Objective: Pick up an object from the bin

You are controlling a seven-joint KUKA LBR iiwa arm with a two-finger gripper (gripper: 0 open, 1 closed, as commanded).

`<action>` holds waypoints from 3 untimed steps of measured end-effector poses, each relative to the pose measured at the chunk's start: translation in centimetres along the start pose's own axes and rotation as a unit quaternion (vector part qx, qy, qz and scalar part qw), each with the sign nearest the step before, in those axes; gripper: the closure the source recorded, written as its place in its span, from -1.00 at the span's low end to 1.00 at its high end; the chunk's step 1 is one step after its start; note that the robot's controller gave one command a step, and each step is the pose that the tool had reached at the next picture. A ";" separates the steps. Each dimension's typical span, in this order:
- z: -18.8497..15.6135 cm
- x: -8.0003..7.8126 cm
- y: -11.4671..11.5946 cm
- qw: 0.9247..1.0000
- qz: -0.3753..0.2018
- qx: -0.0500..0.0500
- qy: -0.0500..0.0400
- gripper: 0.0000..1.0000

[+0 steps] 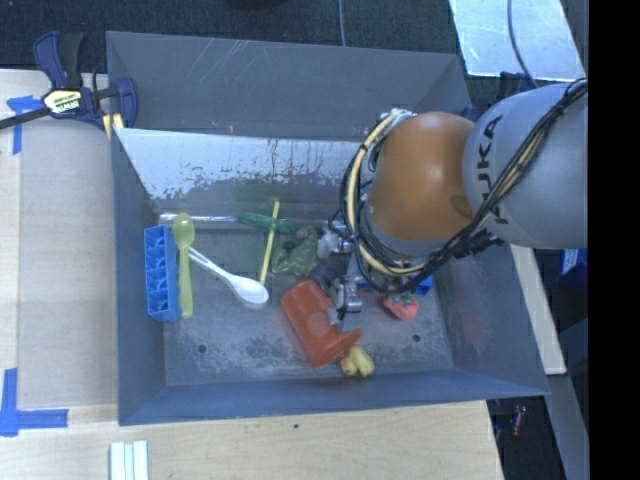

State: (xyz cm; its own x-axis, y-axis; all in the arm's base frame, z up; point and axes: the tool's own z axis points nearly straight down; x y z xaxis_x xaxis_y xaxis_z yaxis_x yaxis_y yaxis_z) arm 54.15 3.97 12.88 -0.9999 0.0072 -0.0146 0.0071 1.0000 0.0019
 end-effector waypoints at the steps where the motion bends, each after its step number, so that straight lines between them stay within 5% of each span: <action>1: 1.0 2.9 -2.9 0.997 0.083 -0.002 -0.006 -1.00; 2: 3.9 1.5 -3.6 0.998 0.062 0.000 -0.019 -1.00; 3: 2.3 0.6 -6.2 1.000 -0.022 0.000 -0.004 -1.00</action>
Offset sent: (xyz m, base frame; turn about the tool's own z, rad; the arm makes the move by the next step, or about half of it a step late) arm -0.0257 -0.0321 -0.0588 0.1124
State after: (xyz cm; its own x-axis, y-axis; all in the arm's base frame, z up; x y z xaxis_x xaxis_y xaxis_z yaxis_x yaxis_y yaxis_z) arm 53.50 -2.23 10.53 -0.9991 -0.0366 -0.0224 -0.0367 0.9993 0.0010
